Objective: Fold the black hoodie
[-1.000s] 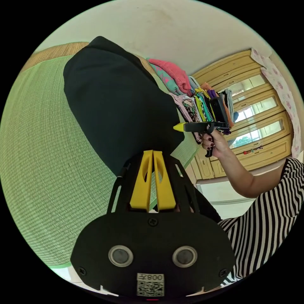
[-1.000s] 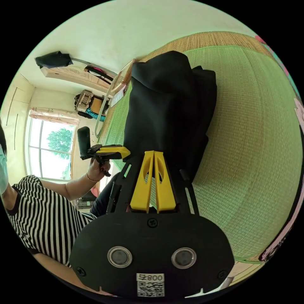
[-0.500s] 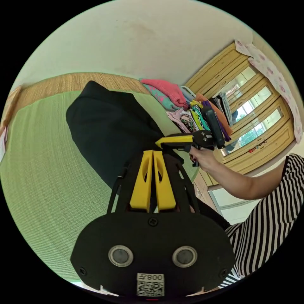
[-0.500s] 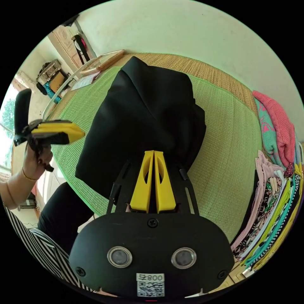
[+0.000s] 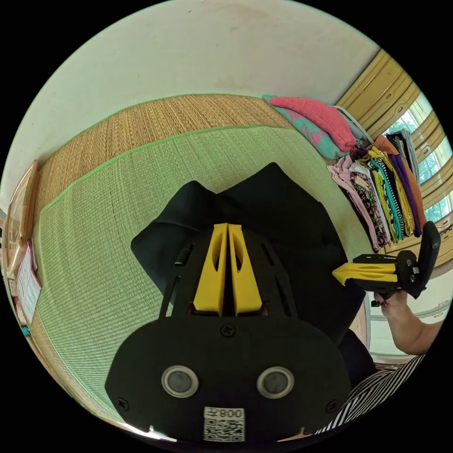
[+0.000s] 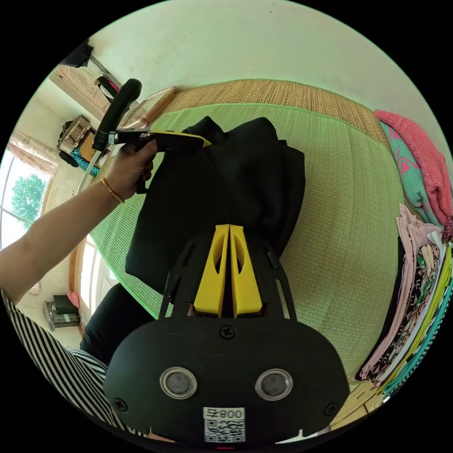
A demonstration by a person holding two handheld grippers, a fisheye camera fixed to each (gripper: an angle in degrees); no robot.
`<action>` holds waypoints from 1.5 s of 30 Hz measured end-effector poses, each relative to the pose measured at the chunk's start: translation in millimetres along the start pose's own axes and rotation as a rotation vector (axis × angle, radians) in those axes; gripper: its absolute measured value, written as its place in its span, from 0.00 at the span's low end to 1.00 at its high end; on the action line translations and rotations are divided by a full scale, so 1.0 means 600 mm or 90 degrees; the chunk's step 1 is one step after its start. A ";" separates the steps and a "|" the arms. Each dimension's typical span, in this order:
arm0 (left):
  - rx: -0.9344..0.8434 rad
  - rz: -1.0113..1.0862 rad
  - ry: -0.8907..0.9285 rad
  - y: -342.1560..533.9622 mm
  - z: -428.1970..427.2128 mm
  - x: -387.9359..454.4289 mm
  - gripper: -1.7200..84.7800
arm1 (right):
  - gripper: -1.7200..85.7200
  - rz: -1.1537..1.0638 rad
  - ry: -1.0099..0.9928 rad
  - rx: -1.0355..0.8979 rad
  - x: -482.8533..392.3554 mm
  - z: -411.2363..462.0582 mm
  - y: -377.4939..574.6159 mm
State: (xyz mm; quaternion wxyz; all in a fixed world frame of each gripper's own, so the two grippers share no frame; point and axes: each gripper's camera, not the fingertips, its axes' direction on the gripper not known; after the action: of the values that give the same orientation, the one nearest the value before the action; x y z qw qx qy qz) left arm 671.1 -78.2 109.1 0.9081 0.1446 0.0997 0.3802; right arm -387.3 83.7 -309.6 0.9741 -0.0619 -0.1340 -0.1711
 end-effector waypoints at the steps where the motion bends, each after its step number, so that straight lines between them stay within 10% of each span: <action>1: 0.005 -0.001 0.003 0.002 -0.003 -0.008 0.02 | 0.02 -0.008 0.003 0.031 -0.011 -0.016 0.004; 16: 0.118 -0.039 0.197 0.079 -0.050 -0.164 0.05 | 0.03 0.048 -0.066 -0.014 0.057 0.127 0.056; 28: 0.091 -0.332 0.503 0.397 0.039 -0.330 0.23 | 0.19 0.202 -0.270 0.012 0.217 0.168 0.282; 45: 0.047 -0.331 0.639 0.360 0.182 -0.450 0.26 | 0.19 0.282 -0.498 -0.008 0.311 0.384 0.415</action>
State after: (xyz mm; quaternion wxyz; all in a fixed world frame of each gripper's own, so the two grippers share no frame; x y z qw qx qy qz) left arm 373.3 -148.1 303.6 0.8074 -0.0513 0.5648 0.1623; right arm -186.7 295.4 -55.4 0.8630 -0.1549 -0.4746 0.0769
